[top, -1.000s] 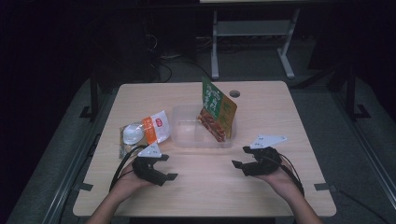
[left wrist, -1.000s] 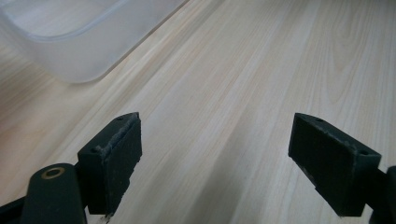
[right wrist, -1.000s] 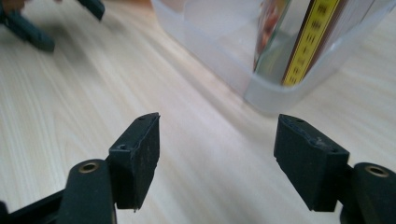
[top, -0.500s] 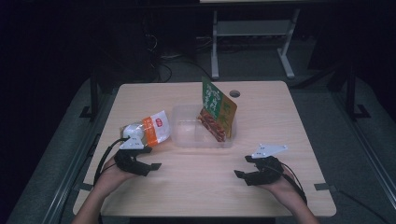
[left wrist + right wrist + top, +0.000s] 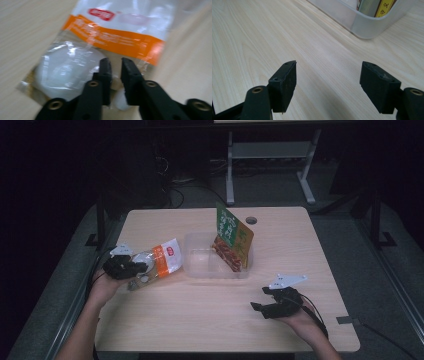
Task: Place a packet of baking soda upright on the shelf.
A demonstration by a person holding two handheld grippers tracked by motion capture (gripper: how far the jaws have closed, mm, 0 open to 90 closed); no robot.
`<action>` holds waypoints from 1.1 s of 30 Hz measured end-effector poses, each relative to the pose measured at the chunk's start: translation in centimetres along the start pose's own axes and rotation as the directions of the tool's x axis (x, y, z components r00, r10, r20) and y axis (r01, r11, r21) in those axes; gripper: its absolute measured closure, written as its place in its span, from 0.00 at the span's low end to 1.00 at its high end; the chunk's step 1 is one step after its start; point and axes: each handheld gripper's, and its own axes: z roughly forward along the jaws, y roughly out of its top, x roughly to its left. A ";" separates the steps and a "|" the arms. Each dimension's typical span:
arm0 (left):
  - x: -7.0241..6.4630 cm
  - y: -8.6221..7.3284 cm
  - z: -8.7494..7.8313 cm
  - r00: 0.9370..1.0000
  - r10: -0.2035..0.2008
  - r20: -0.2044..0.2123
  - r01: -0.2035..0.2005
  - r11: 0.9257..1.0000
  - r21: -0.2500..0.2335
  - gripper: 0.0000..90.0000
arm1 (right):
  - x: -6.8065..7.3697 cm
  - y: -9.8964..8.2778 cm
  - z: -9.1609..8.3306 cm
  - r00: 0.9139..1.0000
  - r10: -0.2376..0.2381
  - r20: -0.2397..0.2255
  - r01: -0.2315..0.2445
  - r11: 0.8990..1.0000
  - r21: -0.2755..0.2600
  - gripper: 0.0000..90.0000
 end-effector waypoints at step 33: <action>2.8 -1.7 2.3 0.998 -0.049 0.042 0.047 0.998 0.046 1.00 | -0.1 -0.1 0.4 1.000 0.016 -0.015 -0.016 1.000 0.017 0.34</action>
